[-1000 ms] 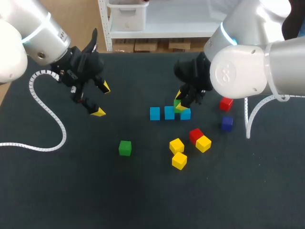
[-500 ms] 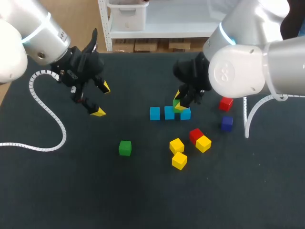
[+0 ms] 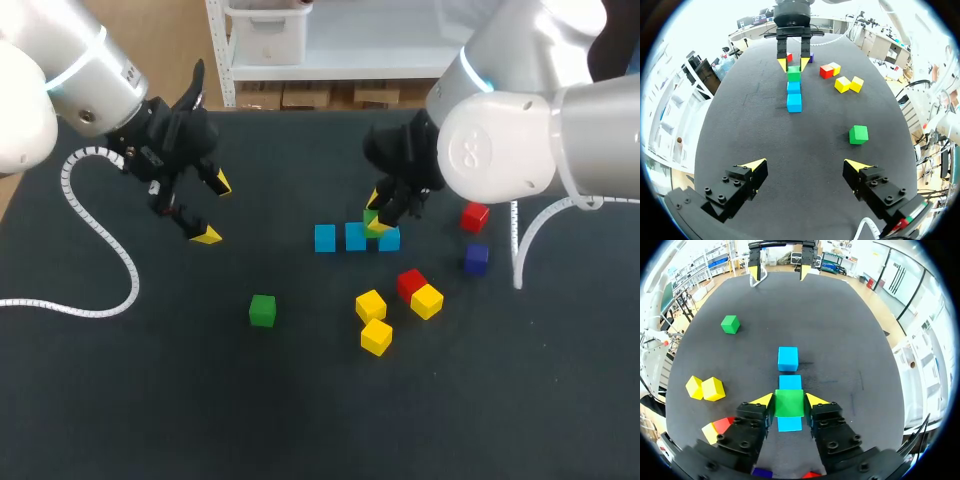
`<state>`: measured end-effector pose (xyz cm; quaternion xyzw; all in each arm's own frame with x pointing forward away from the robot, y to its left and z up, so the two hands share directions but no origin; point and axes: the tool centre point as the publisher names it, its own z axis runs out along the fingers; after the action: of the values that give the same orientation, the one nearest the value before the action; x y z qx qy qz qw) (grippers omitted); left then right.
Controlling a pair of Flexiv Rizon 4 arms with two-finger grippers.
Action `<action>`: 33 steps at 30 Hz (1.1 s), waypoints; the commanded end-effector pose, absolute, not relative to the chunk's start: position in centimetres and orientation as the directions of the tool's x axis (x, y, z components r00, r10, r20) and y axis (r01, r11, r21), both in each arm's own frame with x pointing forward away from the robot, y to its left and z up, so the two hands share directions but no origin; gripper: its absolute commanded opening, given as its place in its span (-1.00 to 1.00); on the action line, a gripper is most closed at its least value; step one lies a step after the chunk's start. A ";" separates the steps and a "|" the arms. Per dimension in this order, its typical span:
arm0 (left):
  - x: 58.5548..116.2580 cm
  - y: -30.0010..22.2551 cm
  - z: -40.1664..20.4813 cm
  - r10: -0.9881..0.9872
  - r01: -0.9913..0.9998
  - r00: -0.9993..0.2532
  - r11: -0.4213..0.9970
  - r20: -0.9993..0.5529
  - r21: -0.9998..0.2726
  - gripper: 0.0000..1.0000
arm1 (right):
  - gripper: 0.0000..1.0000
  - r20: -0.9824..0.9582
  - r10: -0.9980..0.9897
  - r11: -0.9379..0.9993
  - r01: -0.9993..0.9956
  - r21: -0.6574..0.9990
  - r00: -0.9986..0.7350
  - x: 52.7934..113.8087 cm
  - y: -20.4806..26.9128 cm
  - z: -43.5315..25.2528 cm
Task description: Place the blue cubes, place green cubes on the blue cubes, place the yellow cubes on the green cubes, then place the red cubes on the yellow cubes, and place purple cube on the red cubes.
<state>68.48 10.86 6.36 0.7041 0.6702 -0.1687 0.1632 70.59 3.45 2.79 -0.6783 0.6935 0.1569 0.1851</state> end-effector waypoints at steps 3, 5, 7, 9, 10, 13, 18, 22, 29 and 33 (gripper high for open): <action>68.6 10.9 6.3 0.888 0.999 0.047 -0.052 -0.457 0.003 1.00 | -0.20 -0.472 -0.881 0.029 -0.999 -0.032 -0.010 70.7 3.4 2.8; 68.6 10.9 6.3 0.888 0.999 0.047 -0.052 -0.457 0.003 1.00 | -0.18 -0.472 -0.881 0.029 -0.999 -0.032 -0.011 70.7 3.4 2.7; 68.6 10.9 6.3 0.888 0.999 0.047 -0.052 -0.457 0.003 1.00 | -0.18 -0.472 -0.881 0.029 -0.999 -0.033 -0.010 70.8 3.4 2.7; 68.6 10.9 6.3 0.888 0.999 0.047 -0.052 -0.457 0.003 1.00 | -0.20 -0.472 -0.882 0.028 -0.999 -0.035 -0.008 70.8 3.4 2.7; 68.6 10.9 6.3 0.888 0.999 0.047 -0.052 -0.457 0.003 1.00 | -0.21 -0.472 -0.882 0.027 -0.999 -0.035 -0.007 70.9 3.4 2.7; 68.6 10.9 6.3 0.888 0.999 0.047 -0.052 -0.457 0.003 1.00 | -0.22 -0.471 -0.882 0.027 -0.999 -0.035 -0.007 71.0 3.4 2.6; 68.6 10.9 6.3 0.888 0.999 0.047 -0.052 -0.457 0.003 1.00 | -0.22 -0.473 -0.881 0.026 -0.999 -0.037 -0.006 71.1 3.5 2.7; 68.6 10.9 6.3 0.888 0.999 0.047 -0.052 -0.457 0.003 1.00 | -0.22 -0.473 -0.881 0.024 -0.999 -0.036 -0.005 71.1 3.7 2.7; 68.6 10.9 6.3 0.888 0.999 0.047 -0.052 -0.457 0.003 1.00 | -0.16 -0.474 -0.881 0.023 -0.999 -0.035 -0.004 71.1 3.7 2.7; 68.6 10.9 6.3 0.888 0.999 0.047 -0.052 -0.457 0.003 1.00 | 0.50 -0.472 -0.881 0.022 -0.999 -0.033 -0.003 71.1 3.7 2.8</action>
<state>68.48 10.86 6.36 0.7041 0.6702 -0.1687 0.1632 71.03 3.74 2.71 -0.6807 0.6909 0.1568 0.1862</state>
